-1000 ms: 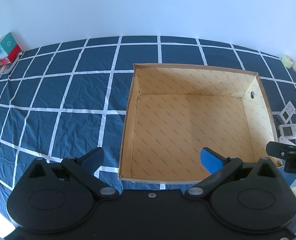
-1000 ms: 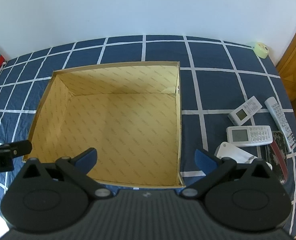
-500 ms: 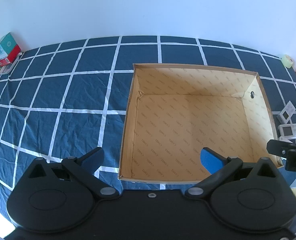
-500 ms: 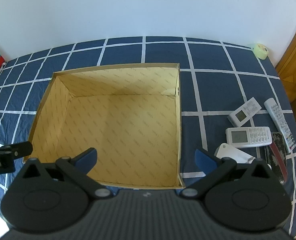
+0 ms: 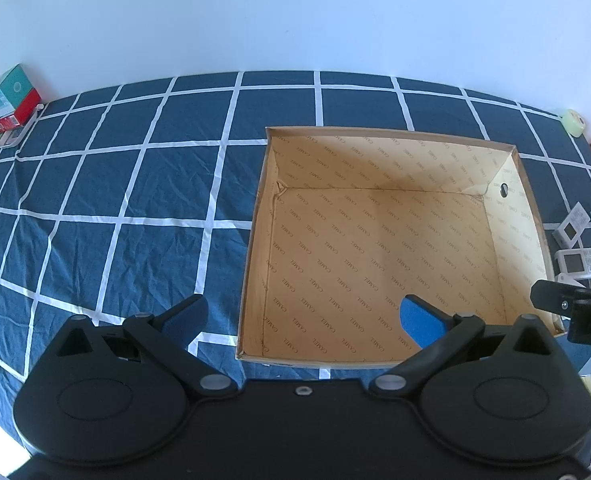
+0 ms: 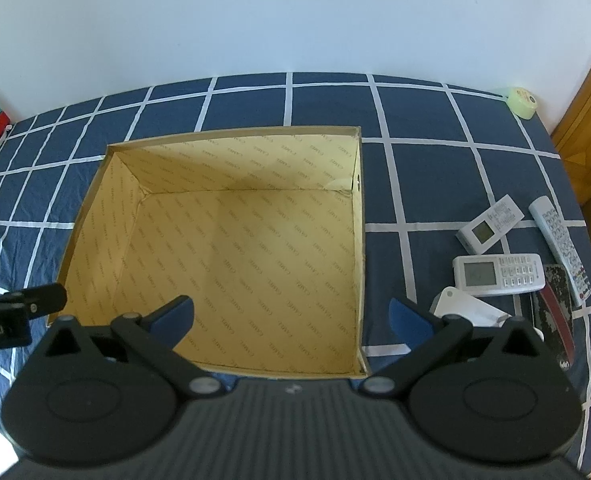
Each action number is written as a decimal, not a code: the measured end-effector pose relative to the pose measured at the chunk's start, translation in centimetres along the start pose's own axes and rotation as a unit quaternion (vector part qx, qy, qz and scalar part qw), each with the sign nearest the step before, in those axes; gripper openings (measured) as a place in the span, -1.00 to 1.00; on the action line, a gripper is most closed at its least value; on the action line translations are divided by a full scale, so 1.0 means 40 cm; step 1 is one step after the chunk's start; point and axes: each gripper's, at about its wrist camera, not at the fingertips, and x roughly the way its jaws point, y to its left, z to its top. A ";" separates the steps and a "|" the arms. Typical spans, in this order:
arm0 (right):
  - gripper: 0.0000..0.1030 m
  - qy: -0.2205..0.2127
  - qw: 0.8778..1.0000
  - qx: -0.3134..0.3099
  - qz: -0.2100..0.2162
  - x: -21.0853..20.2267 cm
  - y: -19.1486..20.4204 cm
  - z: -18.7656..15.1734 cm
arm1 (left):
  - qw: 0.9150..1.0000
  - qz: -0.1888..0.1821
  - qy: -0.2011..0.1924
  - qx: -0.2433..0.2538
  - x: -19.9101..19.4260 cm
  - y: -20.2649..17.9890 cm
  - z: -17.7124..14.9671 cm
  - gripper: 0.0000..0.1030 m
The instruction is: Organize objects
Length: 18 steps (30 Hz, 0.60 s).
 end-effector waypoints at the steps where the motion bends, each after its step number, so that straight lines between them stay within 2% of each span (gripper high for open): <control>1: 1.00 0.000 1.000 0.000 0.000 0.000 0.000 0.000 | 1.000 0.000 0.000 0.000 0.000 0.001 0.000 1.00; 18: 1.00 -0.001 1.000 0.002 0.003 0.002 0.003 0.000 | 1.000 0.002 0.002 0.002 0.002 -0.003 0.005 1.00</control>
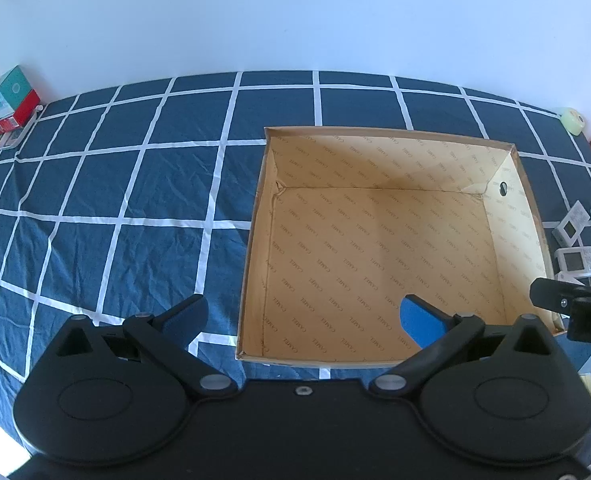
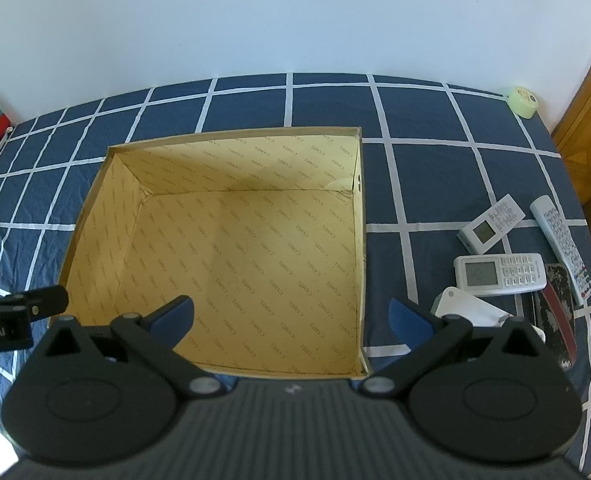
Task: Organize objects
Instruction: 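Move the right gripper toward the white remotes beside the box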
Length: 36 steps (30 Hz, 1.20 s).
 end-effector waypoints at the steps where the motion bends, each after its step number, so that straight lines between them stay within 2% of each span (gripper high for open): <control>1: 1.00 0.000 1.000 0.000 0.000 0.000 0.000 0.001 | 1.000 0.001 0.000 0.000 0.000 -0.001 0.000 1.00; 19: 1.00 -0.017 0.999 0.031 0.002 -0.038 -0.041 -0.019 | 1.000 -0.012 0.000 0.014 -0.016 -0.035 -0.011 1.00; 29: 1.00 -0.022 0.997 0.073 -0.005 -0.079 -0.124 -0.067 | 0.998 -0.034 0.000 0.053 -0.028 -0.110 -0.021 1.00; 36: 1.00 -0.023 0.993 0.116 -0.015 -0.107 -0.211 -0.113 | 0.994 -0.055 0.004 0.089 -0.029 -0.197 -0.031 1.00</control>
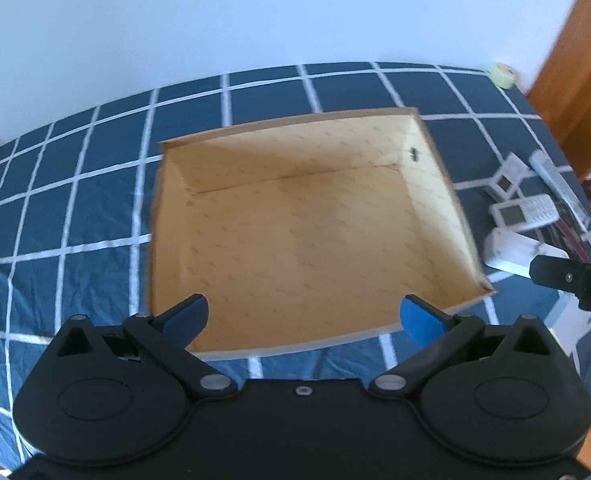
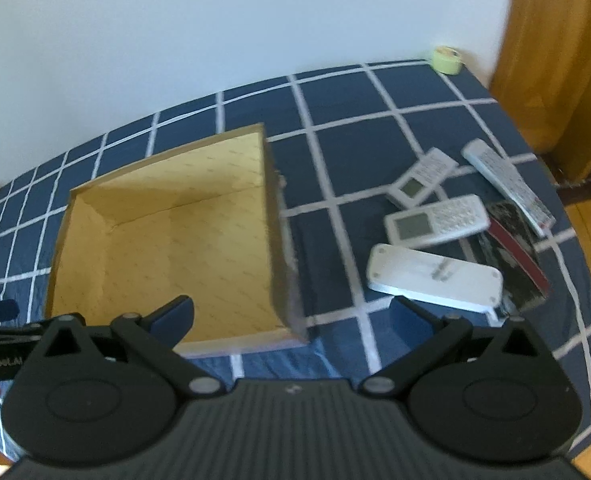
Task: Organize objects
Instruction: 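Move the right gripper toward the white remotes beside the box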
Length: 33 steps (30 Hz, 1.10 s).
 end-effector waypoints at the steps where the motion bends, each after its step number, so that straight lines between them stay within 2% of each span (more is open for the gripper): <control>1: 1.00 -0.001 1.000 0.007 -0.004 -0.004 -0.018 -0.002 | 1.000 -0.004 0.000 0.005 0.003 -0.015 0.002 1.00; 8: 1.00 -0.005 0.999 0.036 -0.025 -0.018 -0.127 0.011 | 0.999 -0.022 0.001 0.025 0.024 -0.113 0.024 1.00; 17: 1.00 0.003 0.999 0.022 -0.038 -0.014 -0.246 0.069 | 0.999 -0.037 0.000 0.028 0.053 -0.246 0.066 1.00; 26: 1.00 0.015 1.000 -0.002 -0.024 0.007 -0.367 0.158 | 1.000 -0.030 0.003 0.006 0.084 -0.379 0.120 1.00; 33: 0.99 0.028 0.999 -0.017 0.011 0.050 -0.441 0.218 | 1.000 -0.020 0.016 -0.014 0.130 -0.472 0.152 1.00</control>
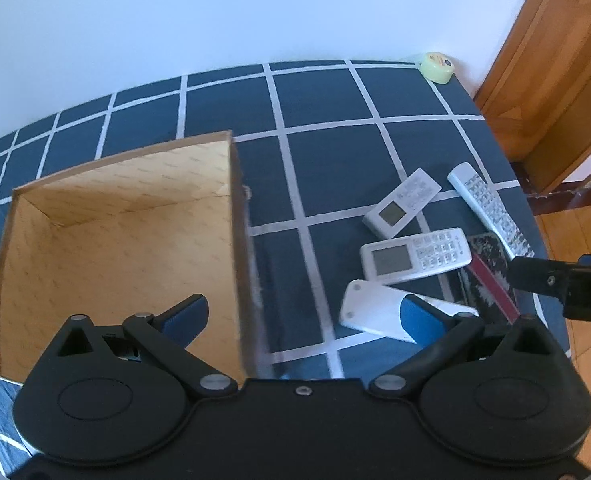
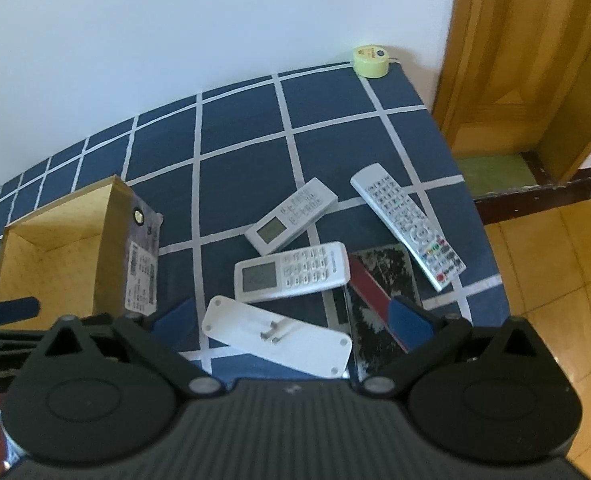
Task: Organize objects
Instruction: 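Move the right gripper toward the white remotes beside the box, then grasp the white GREE remote with the right gripper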
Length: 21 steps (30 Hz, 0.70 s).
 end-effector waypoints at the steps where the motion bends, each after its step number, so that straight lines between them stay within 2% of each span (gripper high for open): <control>1: 0.99 0.001 1.000 -0.002 0.004 0.006 -0.010 0.008 | 1.000 0.000 0.003 -0.003 0.010 -0.013 0.004 1.00; 12: 0.99 0.027 0.999 -0.008 0.030 0.085 -0.090 0.081 | 0.999 0.000 0.030 -0.023 0.123 -0.100 0.037 1.00; 21: 0.98 0.071 0.997 -0.031 0.027 0.206 -0.090 0.146 | 0.997 -0.018 0.068 -0.045 0.245 -0.107 0.076 1.00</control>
